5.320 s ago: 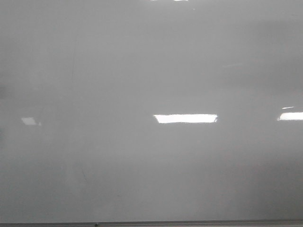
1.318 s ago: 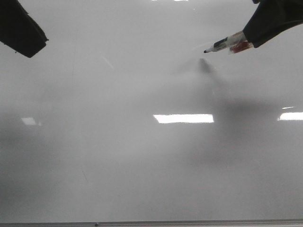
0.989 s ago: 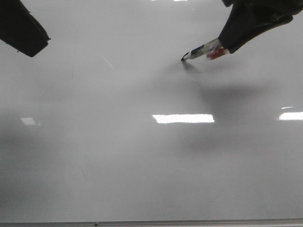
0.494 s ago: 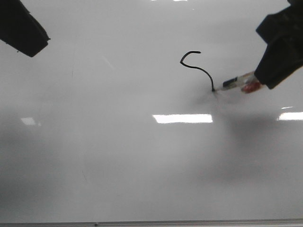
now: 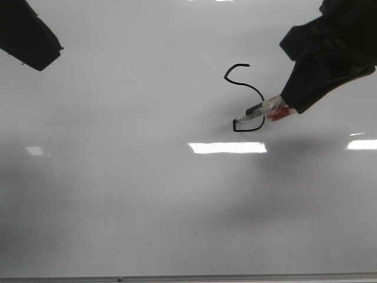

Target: Write number 8 on whiteboard

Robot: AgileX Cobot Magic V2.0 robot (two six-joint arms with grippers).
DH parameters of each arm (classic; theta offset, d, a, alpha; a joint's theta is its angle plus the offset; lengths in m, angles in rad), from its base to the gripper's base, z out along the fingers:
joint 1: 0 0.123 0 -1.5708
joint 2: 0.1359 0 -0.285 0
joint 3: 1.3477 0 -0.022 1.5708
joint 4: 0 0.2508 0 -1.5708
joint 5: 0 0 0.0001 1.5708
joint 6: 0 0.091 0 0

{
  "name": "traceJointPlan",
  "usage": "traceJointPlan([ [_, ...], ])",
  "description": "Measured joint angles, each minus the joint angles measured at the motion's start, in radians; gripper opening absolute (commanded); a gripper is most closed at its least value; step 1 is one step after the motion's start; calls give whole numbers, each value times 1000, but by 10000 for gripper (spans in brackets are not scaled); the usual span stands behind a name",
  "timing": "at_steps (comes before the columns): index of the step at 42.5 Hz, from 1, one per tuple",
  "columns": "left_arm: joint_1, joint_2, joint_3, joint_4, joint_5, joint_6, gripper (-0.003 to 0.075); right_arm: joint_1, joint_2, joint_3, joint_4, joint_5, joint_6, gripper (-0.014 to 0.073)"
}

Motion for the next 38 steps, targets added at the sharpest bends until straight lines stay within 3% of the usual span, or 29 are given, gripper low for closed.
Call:
traceJointPlan([
  [26, 0, 0, 0, 0, 2, 0, 461, -35, -48, -71, -4, -33, -1, -67],
  [38, -6, 0, 0, -28, 17, 45, 461, 85, -209, -71, -12, 91, -105, -67],
])
